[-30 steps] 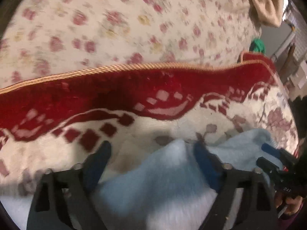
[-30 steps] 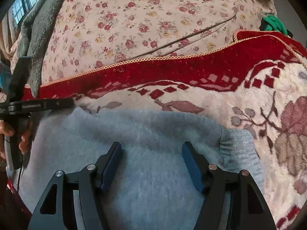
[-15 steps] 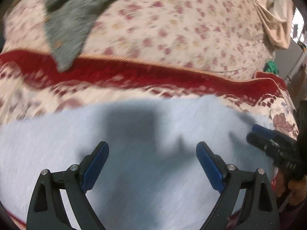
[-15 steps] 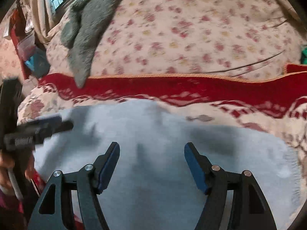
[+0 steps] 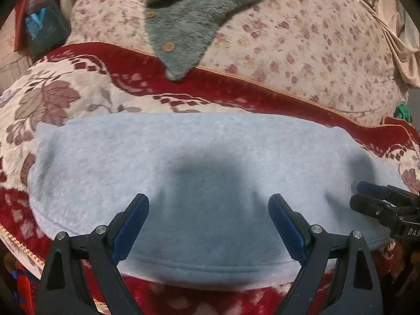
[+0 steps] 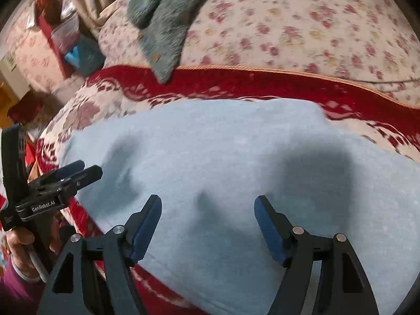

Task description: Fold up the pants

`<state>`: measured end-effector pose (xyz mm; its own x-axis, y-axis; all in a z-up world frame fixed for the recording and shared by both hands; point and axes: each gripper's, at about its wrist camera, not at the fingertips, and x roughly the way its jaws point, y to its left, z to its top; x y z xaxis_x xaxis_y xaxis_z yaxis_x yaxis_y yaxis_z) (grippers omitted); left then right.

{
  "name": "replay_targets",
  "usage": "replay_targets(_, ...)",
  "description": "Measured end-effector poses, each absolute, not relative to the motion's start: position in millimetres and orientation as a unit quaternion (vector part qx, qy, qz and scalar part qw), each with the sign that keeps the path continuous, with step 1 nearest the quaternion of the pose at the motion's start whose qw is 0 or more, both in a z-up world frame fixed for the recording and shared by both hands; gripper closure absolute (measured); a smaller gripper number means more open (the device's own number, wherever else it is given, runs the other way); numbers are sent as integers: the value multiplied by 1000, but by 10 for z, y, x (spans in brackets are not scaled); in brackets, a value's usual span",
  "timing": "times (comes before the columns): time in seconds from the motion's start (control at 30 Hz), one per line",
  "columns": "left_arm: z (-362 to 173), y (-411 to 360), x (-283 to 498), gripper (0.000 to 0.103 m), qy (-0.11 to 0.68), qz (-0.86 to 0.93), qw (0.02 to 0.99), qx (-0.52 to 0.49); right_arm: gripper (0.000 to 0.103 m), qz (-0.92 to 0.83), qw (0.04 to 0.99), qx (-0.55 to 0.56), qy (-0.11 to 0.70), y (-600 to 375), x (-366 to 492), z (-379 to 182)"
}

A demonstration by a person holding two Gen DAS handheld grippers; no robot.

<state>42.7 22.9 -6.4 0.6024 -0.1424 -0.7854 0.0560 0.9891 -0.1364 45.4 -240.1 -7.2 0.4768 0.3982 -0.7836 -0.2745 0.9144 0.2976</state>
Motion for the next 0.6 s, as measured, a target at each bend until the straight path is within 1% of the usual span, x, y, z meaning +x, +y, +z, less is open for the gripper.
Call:
replay_targets(0.23,-91,505,378,11,445,-31,891,-82,20,224,848,46,477,-2035,563,-73)
replay_targets(0.33,-77,671,297,11,439,-14,893,-97,19,241,843,38,479,-1860,630,-53)
replay_targets(0.6,-122,1387,-10,11,425,59,886,-178,19,325,828,-45,455,-1108,890,128)
